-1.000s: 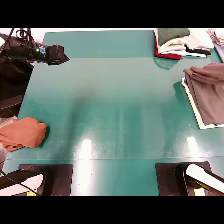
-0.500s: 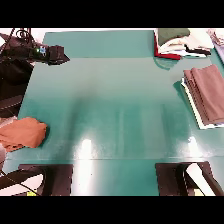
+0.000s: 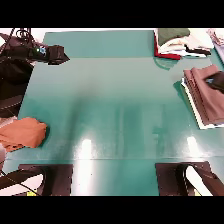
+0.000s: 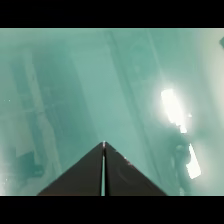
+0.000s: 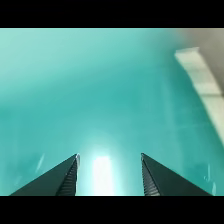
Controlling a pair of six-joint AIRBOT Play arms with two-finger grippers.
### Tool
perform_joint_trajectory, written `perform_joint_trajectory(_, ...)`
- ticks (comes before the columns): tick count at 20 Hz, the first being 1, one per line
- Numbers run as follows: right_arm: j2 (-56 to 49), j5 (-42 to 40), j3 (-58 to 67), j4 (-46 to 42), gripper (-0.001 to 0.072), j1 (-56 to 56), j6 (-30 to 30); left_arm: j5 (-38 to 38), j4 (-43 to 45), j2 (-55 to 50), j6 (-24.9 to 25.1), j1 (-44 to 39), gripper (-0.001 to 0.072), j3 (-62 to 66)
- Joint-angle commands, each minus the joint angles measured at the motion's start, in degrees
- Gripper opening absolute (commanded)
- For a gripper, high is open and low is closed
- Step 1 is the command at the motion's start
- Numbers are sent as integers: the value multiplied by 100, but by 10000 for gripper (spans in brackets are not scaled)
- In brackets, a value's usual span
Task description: Fold the shirts.
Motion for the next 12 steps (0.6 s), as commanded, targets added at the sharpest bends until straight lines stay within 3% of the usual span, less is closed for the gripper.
perform_joint_trajectory(1,-269,-76,24,52,444,1698,0,212,0,-2,0,2,25,0)
perform_joint_trajectory(2,-402,-101,24,50,377,2098,0,328,0,-2,-2,2,25,0)
perform_joint_trajectory(4,-638,-101,24,46,83,2732,-4,507,0,-2,0,2,25,0)
perform_joint_trajectory(5,-734,-101,24,44,20,2962,-9,601,0,-2,0,2,25,0)
perform_joint_trajectory(12,-940,-175,26,55,19,3458,-2,1134,0,-2,0,2,25,0)
